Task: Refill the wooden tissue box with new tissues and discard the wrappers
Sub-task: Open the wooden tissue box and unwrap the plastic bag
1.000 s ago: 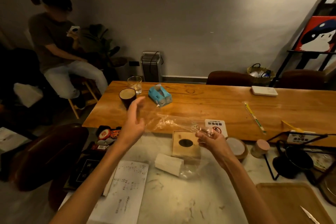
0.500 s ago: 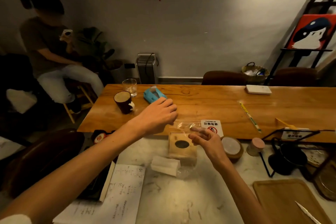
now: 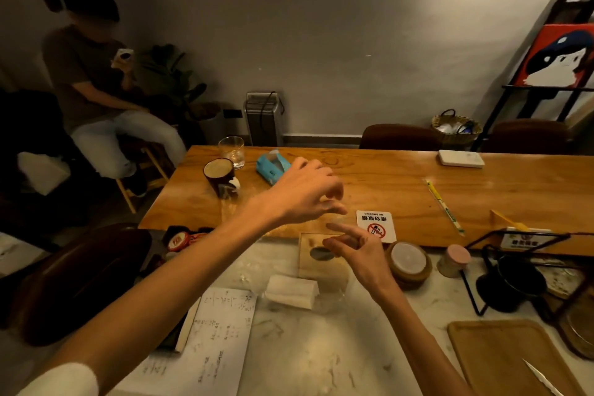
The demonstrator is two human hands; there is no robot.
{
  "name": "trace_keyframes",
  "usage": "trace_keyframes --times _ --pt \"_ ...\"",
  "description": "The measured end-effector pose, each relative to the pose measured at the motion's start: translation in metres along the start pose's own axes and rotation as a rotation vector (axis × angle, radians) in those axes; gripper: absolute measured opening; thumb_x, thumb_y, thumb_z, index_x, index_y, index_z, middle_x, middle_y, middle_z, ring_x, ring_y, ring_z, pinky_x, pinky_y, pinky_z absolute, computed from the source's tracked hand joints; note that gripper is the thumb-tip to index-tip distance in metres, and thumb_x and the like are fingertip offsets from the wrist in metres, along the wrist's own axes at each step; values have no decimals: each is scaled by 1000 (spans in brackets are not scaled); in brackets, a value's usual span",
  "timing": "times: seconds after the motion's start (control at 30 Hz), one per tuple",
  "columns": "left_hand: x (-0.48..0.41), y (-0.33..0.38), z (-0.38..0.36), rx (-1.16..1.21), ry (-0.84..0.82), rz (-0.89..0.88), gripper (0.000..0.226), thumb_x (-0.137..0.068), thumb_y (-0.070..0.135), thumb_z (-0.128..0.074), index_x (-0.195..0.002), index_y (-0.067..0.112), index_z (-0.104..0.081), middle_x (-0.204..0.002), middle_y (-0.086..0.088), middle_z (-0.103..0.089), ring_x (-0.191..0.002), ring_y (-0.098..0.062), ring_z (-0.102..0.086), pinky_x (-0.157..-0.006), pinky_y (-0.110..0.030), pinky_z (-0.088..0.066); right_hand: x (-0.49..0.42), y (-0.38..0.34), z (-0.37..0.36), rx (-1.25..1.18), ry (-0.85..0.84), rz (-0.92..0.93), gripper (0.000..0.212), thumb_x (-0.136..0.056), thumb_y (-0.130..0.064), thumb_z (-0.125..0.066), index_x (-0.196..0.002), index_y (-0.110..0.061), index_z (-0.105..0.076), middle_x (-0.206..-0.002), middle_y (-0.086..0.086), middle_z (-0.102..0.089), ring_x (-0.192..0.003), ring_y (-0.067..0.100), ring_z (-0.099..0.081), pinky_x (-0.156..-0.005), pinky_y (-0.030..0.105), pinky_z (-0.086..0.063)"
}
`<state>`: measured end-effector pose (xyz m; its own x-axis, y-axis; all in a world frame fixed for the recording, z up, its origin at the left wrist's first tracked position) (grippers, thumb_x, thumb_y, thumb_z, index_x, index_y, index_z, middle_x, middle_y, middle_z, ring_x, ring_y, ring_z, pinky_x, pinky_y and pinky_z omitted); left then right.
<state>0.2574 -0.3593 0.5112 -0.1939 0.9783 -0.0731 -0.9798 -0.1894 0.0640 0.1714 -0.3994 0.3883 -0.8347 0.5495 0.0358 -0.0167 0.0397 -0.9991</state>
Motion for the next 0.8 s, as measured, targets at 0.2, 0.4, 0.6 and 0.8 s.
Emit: trace_keyframes --times 0.2,0.4,0.6,0.8 --pt "-24 -21 -3 513 -202 97 17 -91 31 -63 -93 16 -72 -87 2 -69 -80 -11 -65 -72 -29 -53 -3 -9 11 99 35 39 33 -81 -11 -76 -113 -19 -69 -73 -5 -74 -73 5 -71 -69 17 -55" --pt "-2 -47 3 606 -319 123 43 -88 47 -62 -127 30 -57 -113 15 -60 -102 -4 -60 -84 -21 -51 3 0 30 52 83 29 33 -80 -10 -76 -110 -22 -70 -80 5 -76 -77 9 -71 -69 19 -55" --pt "23 -56 -25 523 -301 134 7 -93 28 -60 -95 25 -66 -88 10 -63 -81 -7 -62 -72 -26 -53 6 5 31 -44 13 -9 43 -86 -9 -71 -126 -20 -60 -106 2 -73 -104 15 -68 -78 20 -56" --pt "38 -34 -13 464 -196 71 9 -96 26 -55 -98 29 -63 -85 16 -58 -78 4 -56 -65 -16 -42 79 -109 43 465 386 775 31 -88 -2 -56 -115 -15 -62 -113 -3 -62 -107 13 -59 -86 32 -52"
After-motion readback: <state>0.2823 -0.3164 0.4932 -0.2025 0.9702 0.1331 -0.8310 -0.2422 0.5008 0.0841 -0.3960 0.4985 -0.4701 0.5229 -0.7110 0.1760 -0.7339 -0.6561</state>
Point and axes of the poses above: each hand's wrist, its own x-axis away from the middle knuckle, its own z-axis out of the back of the hand, y = z × x, the point moved 9 cm from there along -x, towards the middle knuckle
